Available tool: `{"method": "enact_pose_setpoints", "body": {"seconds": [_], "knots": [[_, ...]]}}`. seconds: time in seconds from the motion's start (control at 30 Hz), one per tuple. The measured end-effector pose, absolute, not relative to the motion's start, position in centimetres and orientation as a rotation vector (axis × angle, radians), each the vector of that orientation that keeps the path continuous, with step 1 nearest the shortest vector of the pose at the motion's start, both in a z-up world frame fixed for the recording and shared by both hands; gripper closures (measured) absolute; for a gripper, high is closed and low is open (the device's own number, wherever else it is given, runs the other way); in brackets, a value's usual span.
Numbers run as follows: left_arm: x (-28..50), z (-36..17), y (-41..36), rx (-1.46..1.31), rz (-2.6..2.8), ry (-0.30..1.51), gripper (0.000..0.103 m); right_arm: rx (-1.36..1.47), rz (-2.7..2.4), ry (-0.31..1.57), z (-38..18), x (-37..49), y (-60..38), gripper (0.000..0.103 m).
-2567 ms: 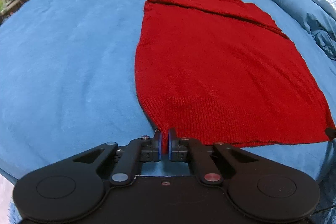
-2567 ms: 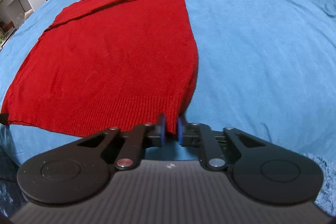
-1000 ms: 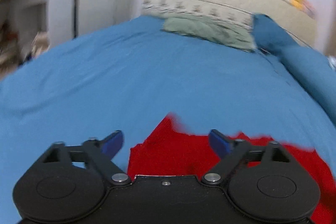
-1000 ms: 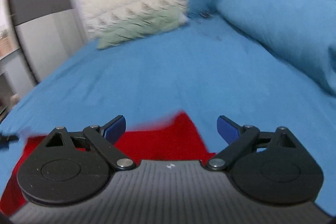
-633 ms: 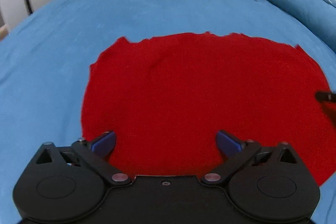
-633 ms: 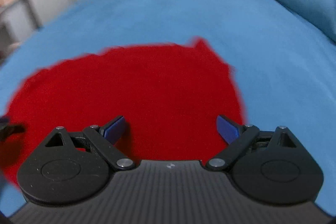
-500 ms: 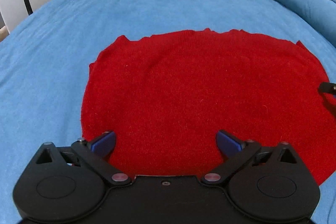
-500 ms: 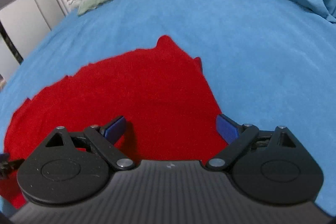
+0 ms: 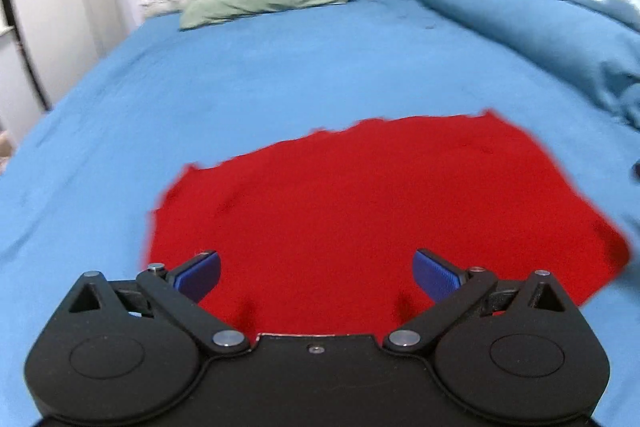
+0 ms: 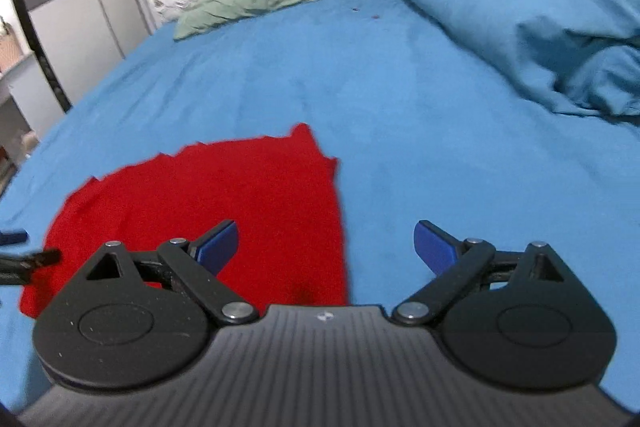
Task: Fold small clothes
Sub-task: 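Open both grippers and move them back over the folded sweater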
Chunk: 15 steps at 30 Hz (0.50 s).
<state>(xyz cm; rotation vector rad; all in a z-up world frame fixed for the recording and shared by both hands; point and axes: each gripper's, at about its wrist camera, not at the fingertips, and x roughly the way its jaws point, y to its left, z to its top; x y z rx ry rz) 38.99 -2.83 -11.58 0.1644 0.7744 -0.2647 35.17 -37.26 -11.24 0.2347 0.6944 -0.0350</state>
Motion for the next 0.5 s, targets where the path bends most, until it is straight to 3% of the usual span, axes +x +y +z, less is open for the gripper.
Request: {"method": "enact_pose_setpoints", "body": {"seconds": [0.2, 0.43, 0.5], "knots": [[39.4, -12.5, -8.3, 0.136, -0.254, 0.830, 0.000, 0.304, -0.066, 0.739, -14.8, 32.5, -37.6, 0.000], [40.9, -15.3, -9.7, 0.152, -0.245, 0.920, 0.000, 0.290, -0.087, 0.722, -19.2, 33.1, -36.0, 0.000], [41.2, -16.0, -9.4, 0.152, -0.235, 0.932, 0.000, 0.257, -0.079, 0.696, -19.5, 33.6, -35.7, 0.005]]}}
